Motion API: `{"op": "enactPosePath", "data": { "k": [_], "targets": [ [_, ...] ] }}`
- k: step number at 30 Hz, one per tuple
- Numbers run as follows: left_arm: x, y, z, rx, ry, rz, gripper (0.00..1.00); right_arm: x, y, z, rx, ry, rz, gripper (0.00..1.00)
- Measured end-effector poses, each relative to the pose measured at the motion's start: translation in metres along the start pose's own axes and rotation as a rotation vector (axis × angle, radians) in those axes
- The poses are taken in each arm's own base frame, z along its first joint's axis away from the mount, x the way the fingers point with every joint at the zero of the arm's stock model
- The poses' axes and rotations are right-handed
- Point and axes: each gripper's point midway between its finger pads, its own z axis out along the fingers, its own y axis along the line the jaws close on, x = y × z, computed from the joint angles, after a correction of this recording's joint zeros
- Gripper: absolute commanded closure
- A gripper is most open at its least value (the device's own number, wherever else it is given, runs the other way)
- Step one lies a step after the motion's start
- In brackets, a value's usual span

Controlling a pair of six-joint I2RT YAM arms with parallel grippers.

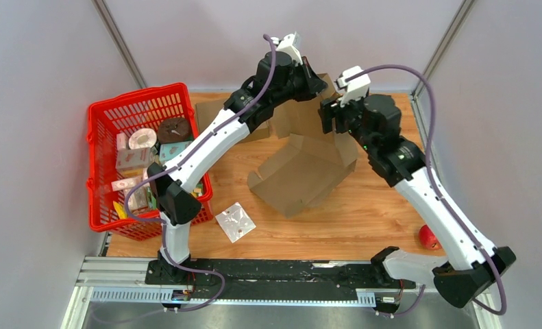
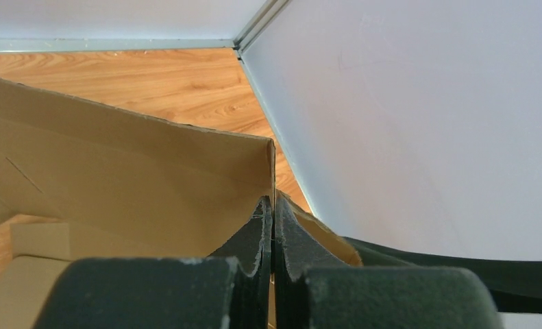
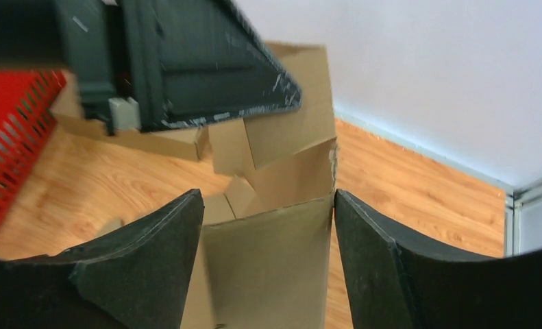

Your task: Fold the paper box

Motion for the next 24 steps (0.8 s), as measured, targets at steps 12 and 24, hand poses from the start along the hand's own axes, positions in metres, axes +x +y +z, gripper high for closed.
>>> {"op": "enactPosePath", "data": {
  "k": [12, 24],
  "targets": [
    [-0.004, -0.004, -0.013, -0.025, 0.001, -0.043, 1.00, 0.014, -0.006, 0.037, 0.160, -0.024, -0.136, 0.28],
    [-0.006, -0.003, -0.013, -0.043, -0.019, -0.068, 0.91, 0.014, -0.003, 0.049, 0.191, -0.049, -0.231, 0.80]
  ]
}}
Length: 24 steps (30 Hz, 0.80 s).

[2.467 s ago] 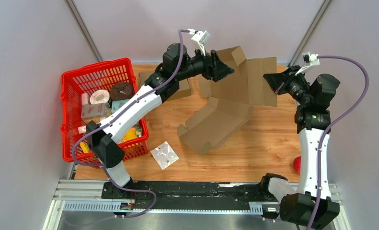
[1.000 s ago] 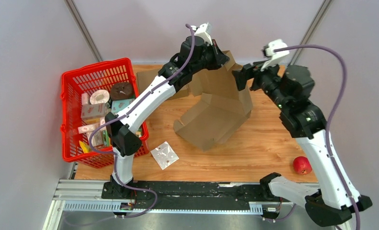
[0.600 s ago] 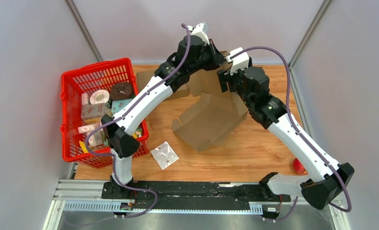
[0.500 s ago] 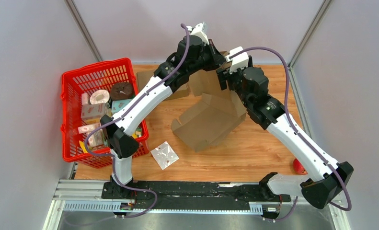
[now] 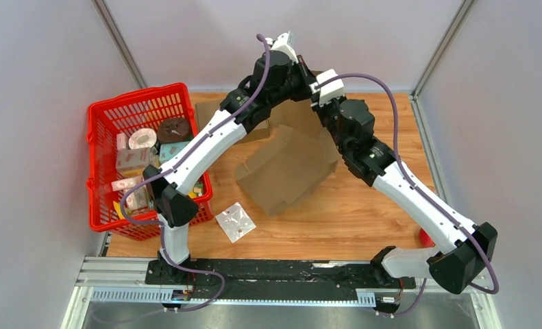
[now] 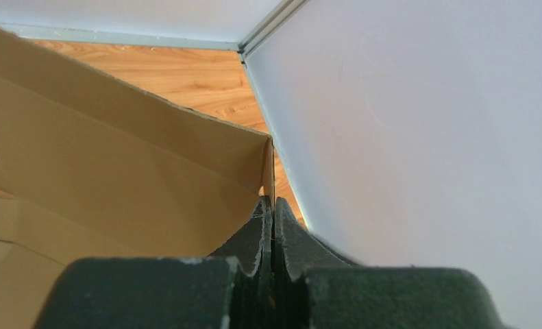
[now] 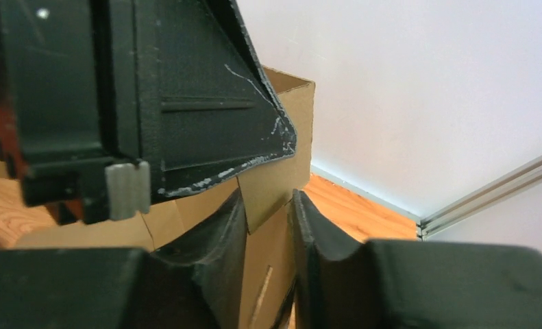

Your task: Fold the paper box

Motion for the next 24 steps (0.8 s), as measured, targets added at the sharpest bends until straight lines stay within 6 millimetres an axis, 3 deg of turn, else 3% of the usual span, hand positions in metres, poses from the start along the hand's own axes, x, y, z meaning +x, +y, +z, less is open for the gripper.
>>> {"op": "enactPosePath", "data": {
  "k": [5, 9, 14, 19, 21, 24],
  "targets": [
    [0.002, 0.001, 0.000, 0.012, -0.002, 0.025, 0.61, 0.002, 0.004, 0.001, 0.000, -0.029, -0.014, 0.93],
    [0.006, 0.008, -0.014, 0.016, 0.007, 0.073, 0.28, 0.019, -0.003, 0.002, 0.022, -0.008, -0.018, 0.98],
    [-0.016, 0.020, -0.048, 0.050, -0.015, 0.114, 0.29, 0.028, -0.022, -0.001, 0.046, -0.008, -0.005, 1.00],
    [-0.049, 0.050, -0.081, 0.054, -0.088, 0.277, 0.26, 0.020, -0.034, -0.009, 0.003, -0.045, 0.021, 1.00],
    [-0.056, 0.062, -0.086, 0.062, -0.112, 0.399, 0.21, 0.019, -0.037, -0.011, -0.017, -0.050, 0.034, 1.00],
    [-0.051, 0.067, -0.079, 0.108, -0.100, 0.584, 0.21, 0.021, -0.039, -0.015, -0.058, -0.041, 0.053, 1.00]
  ]
}}
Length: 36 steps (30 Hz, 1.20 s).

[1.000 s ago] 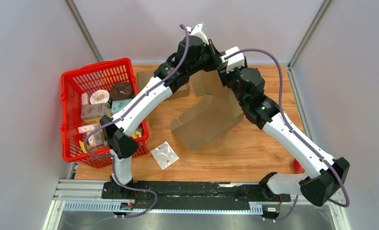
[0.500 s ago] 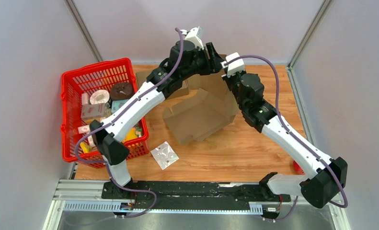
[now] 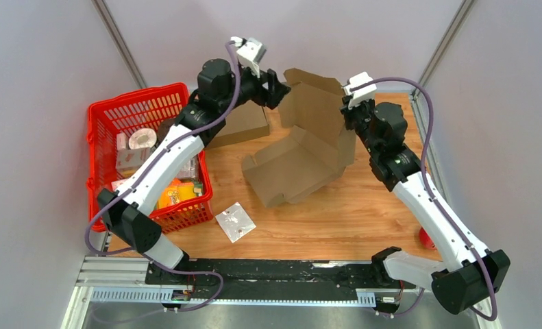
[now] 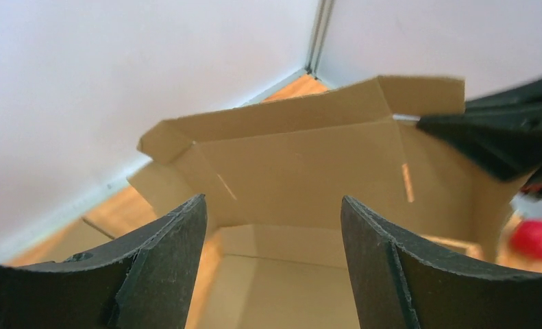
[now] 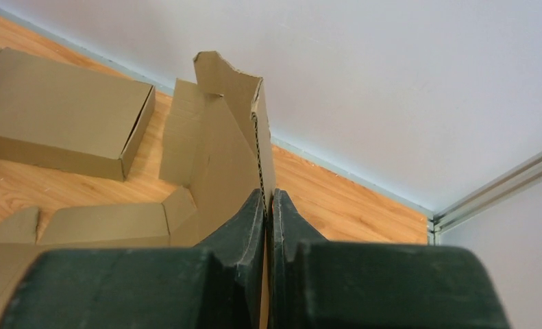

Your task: Fold the paper box

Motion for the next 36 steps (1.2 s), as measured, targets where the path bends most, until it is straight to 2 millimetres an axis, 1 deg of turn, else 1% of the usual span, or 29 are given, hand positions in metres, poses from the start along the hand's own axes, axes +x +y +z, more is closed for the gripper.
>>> {"op": "enactPosePath", "data": {
  "k": [3, 7, 12, 14, 16, 17, 20, 21, 22, 23, 25, 26, 29, 31, 34, 36],
  "targets": [
    [0.010, -0.004, 0.016, 0.083, 0.016, 0.152, 0.21, 0.003, 0.000, -0.006, -0.031, 0.012, 0.018, 1.00],
    [0.017, -0.010, 0.048, 0.198, 0.004, 0.322, 0.17, 0.001, 0.004, -0.012, -0.068, 0.010, 0.041, 1.00],
    [0.028, -0.016, 0.075, 0.316, -0.030, 0.462, 0.16, 0.001, 0.011, -0.016, -0.111, 0.014, 0.059, 1.00],
    [0.028, -0.018, 0.086, 0.363, -0.043, 0.518, 0.17, 0.001, 0.013, -0.018, -0.122, 0.018, 0.064, 1.00],
    [0.028, -0.020, 0.095, 0.393, -0.046, 0.543, 0.18, 0.001, 0.012, -0.019, -0.123, 0.017, 0.067, 1.00],
    [0.026, -0.017, 0.099, 0.394, -0.049, 0.545, 0.19, 0.001, 0.012, -0.019, -0.121, 0.016, 0.070, 1.00],
    [0.022, -0.012, 0.100, 0.399, -0.060, 0.474, 0.29, 0.000, 0.008, -0.020, -0.114, 0.013, 0.075, 1.00],
    [0.018, -0.005, 0.098, 0.377, -0.075, 0.434, 0.28, 0.000, 0.007, -0.020, -0.112, 0.013, 0.080, 1.00],
    [0.019, 0.004, 0.097, 0.352, -0.077, 0.392, 0.28, 0.000, 0.006, -0.021, -0.110, 0.012, 0.084, 1.00],
    [0.021, 0.022, 0.095, 0.292, -0.075, 0.340, 0.28, -0.001, 0.004, -0.021, -0.108, 0.010, 0.089, 1.00],
    [0.032, 0.054, 0.090, 0.191, -0.053, 0.248, 0.28, -0.003, 0.002, -0.023, -0.107, 0.003, 0.099, 1.00],
    [0.037, 0.070, 0.089, 0.144, -0.045, 0.198, 0.25, -0.005, 0.001, -0.025, -0.108, -0.003, 0.103, 1.00],
    [0.052, 0.108, 0.088, 0.035, -0.019, 0.062, 0.25, -0.012, -0.001, -0.031, -0.109, -0.025, 0.115, 1.00],
    [0.055, 0.125, 0.092, -0.001, -0.036, -0.014, 0.25, -0.018, -0.001, -0.036, -0.112, -0.045, 0.119, 1.00],
    [0.061, 0.135, 0.103, 0.007, -0.078, -0.110, 0.24, -0.027, -0.002, -0.044, -0.117, -0.072, 0.124, 1.00],
    [0.067, 0.141, 0.114, 0.040, -0.114, -0.170, 0.24, -0.031, -0.003, -0.048, -0.118, -0.084, 0.126, 1.00]
  ]
}}
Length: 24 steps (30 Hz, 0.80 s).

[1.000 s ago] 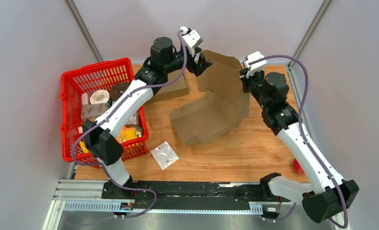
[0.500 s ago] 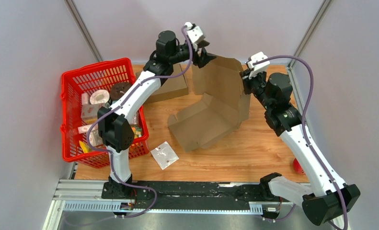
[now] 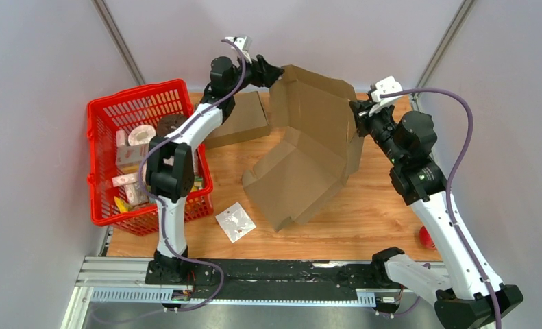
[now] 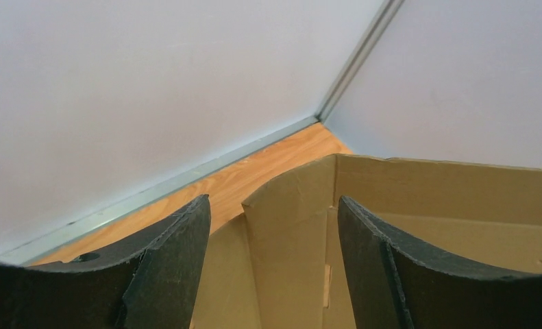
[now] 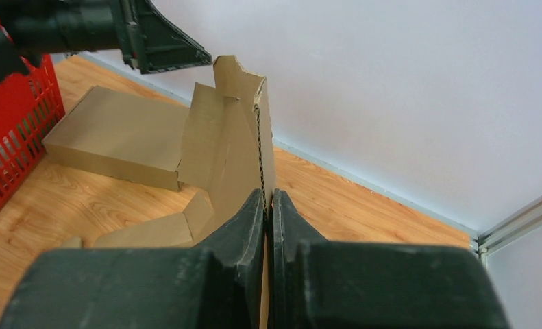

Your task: Fold the paper box

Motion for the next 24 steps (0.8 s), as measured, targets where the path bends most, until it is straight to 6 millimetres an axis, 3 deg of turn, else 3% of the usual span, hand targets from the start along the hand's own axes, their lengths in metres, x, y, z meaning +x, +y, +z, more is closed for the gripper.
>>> {"op": "enactPosePath", "data": {
  "k": [7, 10, 13, 14, 17, 21, 22, 24],
  "targets": [
    [0.030, 0.010, 0.029, 0.121, -0.034, -0.090, 0.25, -0.001, 0.000, -0.001, -0.004, -0.004, 0.009, 1.00],
    [0.033, 0.007, 0.028, 0.152, -0.029, -0.091, 0.37, -0.001, 0.000, -0.001, -0.006, -0.004, 0.012, 1.00],
    [0.024, -0.003, 0.027, 0.199, -0.046, -0.075, 0.56, -0.001, 0.001, -0.001, -0.009, -0.005, 0.016, 1.00],
    [0.021, -0.005, 0.027, 0.213, -0.057, -0.065, 0.72, -0.001, 0.000, -0.001, -0.008, -0.005, 0.016, 1.00],
    [0.021, -0.009, 0.024, 0.240, -0.068, -0.054, 0.94, -0.001, 0.000, -0.001, -0.009, -0.005, 0.017, 1.00],
    [0.029, -0.015, 0.015, 0.248, -0.050, -0.049, 1.00, 0.003, 0.001, 0.000, -0.011, 0.010, 0.022, 0.97],
    [0.030, -0.015, 0.012, 0.235, -0.045, -0.044, 1.00, 0.004, 0.001, 0.000, -0.010, 0.015, 0.022, 0.73],
    [0.030, -0.014, 0.004, 0.199, -0.040, -0.031, 1.00, 0.006, -0.002, 0.000, 0.010, 0.021, 0.026, 0.35]
  ]
}}
